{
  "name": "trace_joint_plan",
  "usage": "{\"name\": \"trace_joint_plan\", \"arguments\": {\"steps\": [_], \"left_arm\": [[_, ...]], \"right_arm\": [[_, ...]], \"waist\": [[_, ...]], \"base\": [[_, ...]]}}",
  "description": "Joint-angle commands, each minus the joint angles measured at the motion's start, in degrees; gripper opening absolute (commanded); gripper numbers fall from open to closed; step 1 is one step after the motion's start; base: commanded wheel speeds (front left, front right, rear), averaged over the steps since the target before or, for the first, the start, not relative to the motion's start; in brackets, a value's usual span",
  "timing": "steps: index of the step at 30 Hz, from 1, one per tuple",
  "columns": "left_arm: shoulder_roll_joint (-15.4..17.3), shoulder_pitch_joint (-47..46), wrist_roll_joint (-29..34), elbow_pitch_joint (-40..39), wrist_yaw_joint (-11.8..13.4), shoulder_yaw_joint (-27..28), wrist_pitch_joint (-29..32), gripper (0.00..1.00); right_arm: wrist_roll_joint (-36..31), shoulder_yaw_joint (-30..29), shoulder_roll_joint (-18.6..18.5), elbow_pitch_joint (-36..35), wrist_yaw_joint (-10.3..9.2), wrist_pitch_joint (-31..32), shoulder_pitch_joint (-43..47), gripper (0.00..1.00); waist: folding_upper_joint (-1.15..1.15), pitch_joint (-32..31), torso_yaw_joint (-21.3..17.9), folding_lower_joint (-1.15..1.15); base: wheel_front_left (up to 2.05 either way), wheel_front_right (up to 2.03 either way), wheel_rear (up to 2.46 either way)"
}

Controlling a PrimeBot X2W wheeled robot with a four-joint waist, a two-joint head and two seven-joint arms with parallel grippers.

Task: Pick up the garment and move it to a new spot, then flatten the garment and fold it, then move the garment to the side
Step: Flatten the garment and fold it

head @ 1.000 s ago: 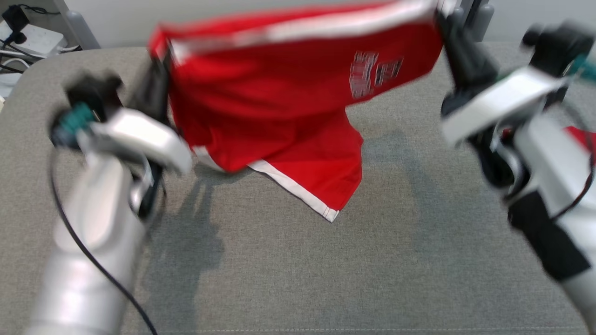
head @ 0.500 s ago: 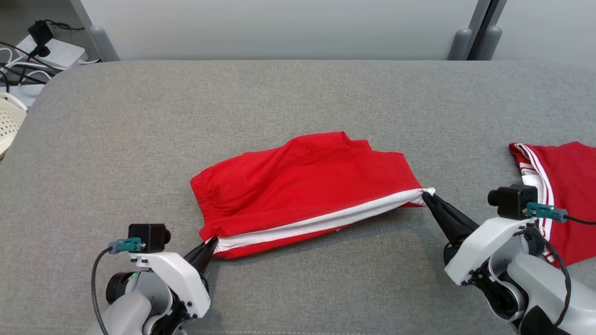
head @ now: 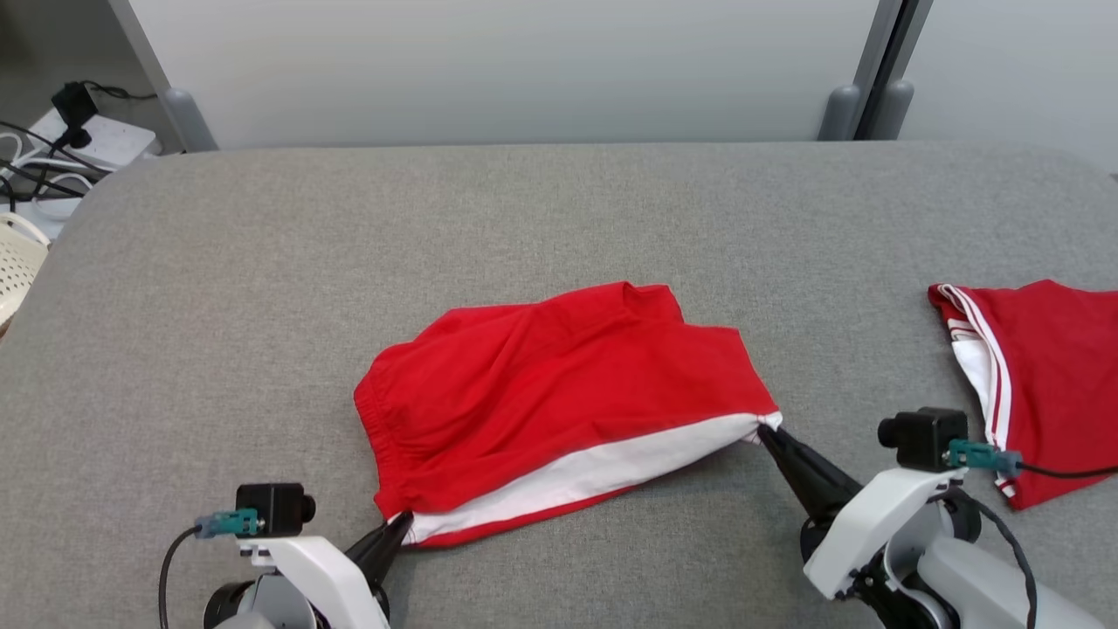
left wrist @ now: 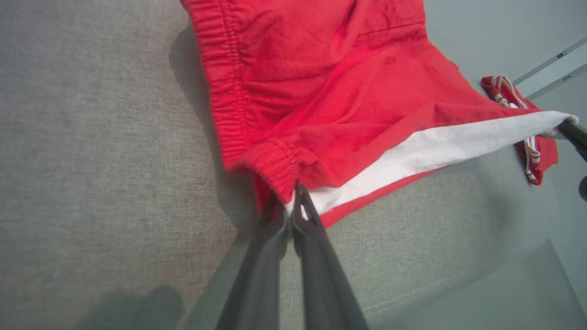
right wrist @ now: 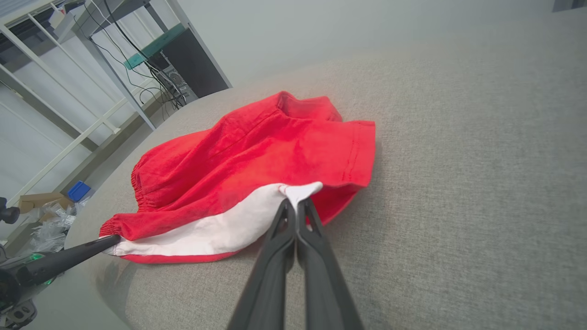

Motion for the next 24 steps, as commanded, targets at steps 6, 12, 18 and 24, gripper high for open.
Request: {"name": "trace_joint_plan", "arguments": {"steps": [6, 12, 18, 24], "left_arm": [[3.59, 1.28, -4.01, -1.12, -0.14, -1.63, -1.02, 0.0], [7.02, 2.79, -6.53, -4.16, -0.14, -4.79, 3.08, 0.0], [13.03, -2.48, -10.75, -10.35, -0.14, -7.79, 16.16, 0.0], [15.76, -26.5, -8.71, -11.85, -0.14, -1.08, 18.49, 0.0]], "right_arm": [[3.42, 4.32, -1.33, -3.69, 0.0, 0.02, 3.77, 0.0], [9.06, 9.29, -4.7, -8.8, 0.0, 6.4, 4.79, 0.0], [12.51, 11.13, -9.67, -14.74, 0.0, 15.11, -1.29, 0.0], [13.68, 0.59, -7.58, -9.98, 0.0, 15.88, -25.0, 0.0]], "waist": [[0.0, -3.56, 0.18, 0.0], [0.0, -4.55, -0.35, 0.0], [0.0, 0.29, -1.16, 0.0], [0.0, 13.48, -2.04, 0.0]], "base": [[0.0, 0.0, 0.0], [0.0, 0.0, 0.0], [0.0, 0.0, 0.0], [0.0, 0.0, 0.0]]}}
